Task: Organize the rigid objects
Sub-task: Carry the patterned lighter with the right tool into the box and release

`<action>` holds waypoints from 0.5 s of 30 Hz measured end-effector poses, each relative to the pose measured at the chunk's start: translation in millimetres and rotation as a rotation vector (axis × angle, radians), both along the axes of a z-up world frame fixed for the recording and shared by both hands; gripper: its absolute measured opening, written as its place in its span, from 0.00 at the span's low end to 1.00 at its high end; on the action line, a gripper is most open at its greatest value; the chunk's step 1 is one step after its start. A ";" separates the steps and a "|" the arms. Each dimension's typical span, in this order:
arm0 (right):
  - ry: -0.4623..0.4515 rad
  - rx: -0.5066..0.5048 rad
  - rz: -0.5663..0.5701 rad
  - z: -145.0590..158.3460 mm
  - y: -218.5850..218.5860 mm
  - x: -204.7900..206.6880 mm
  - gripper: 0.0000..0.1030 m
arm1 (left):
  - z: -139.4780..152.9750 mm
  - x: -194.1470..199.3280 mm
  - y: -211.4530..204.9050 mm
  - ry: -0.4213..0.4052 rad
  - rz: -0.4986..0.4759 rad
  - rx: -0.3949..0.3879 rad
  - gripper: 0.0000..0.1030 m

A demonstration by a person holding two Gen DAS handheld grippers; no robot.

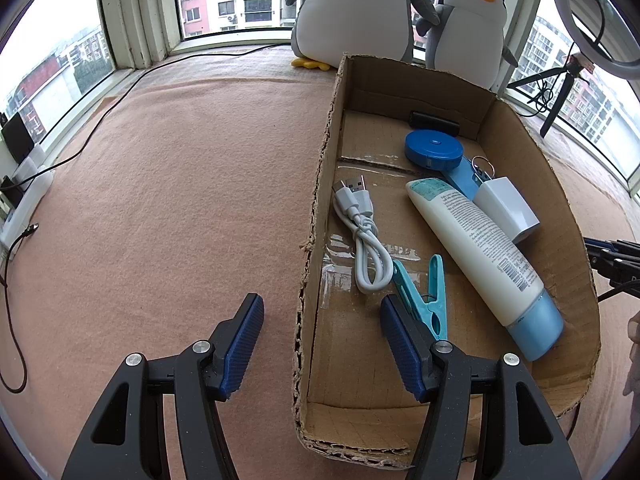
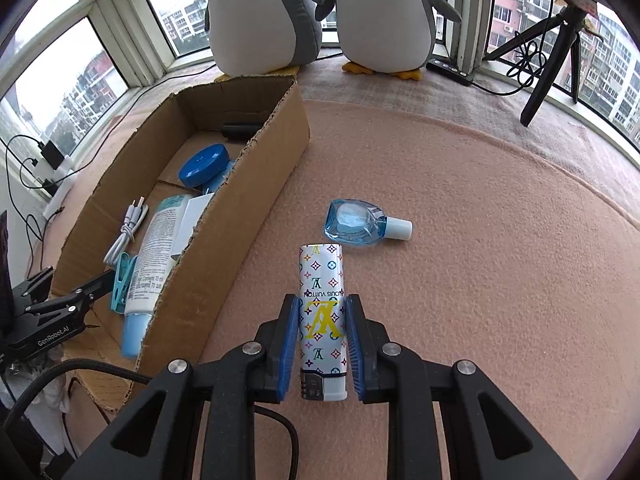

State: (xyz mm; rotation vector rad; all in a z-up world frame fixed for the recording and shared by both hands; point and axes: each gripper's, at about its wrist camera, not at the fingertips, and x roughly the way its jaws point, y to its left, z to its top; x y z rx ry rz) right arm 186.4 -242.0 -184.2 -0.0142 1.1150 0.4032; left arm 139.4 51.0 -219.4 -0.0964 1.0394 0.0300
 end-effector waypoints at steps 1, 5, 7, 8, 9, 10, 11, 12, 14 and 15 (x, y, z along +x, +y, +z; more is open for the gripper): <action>-0.006 0.011 -0.007 4.2 -1.6 -1.5 0.20 | 0.1 0.0 -0.2 0.000 0.000 0.000 0.64; -0.040 0.044 -0.015 23.8 -2.5 -5.1 0.20 | 0.1 0.0 -0.1 0.000 -0.001 0.001 0.64; -0.056 0.058 -0.008 33.5 0.6 -6.1 0.20 | 0.2 -0.1 0.2 0.000 -0.001 0.001 0.64; -0.065 0.064 -0.006 38.1 2.7 -6.5 0.20 | 0.3 -0.1 0.1 0.000 -0.001 0.001 0.64; -0.072 0.072 -0.002 42.4 5.1 -6.6 0.20 | 0.2 -0.1 0.2 0.000 -0.001 0.001 0.64; -0.078 0.080 0.005 46.6 8.1 -6.6 0.20 | 0.3 -0.1 0.1 0.000 -0.001 0.002 0.64; -0.085 0.086 0.010 50.5 11.6 -6.8 0.20 | 0.3 -0.1 0.1 0.000 -0.001 0.001 0.64; -0.092 0.092 0.017 54.4 15.2 -6.6 0.20 | 0.3 -0.1 0.1 0.000 -0.001 0.001 0.64; -0.102 0.106 0.033 61.1 22.9 -6.2 0.20 | 0.3 -0.1 0.1 0.000 0.000 0.001 0.64; -0.108 0.113 0.040 64.2 27.2 -5.8 0.20 | 0.2 0.0 0.1 0.000 0.000 0.001 0.64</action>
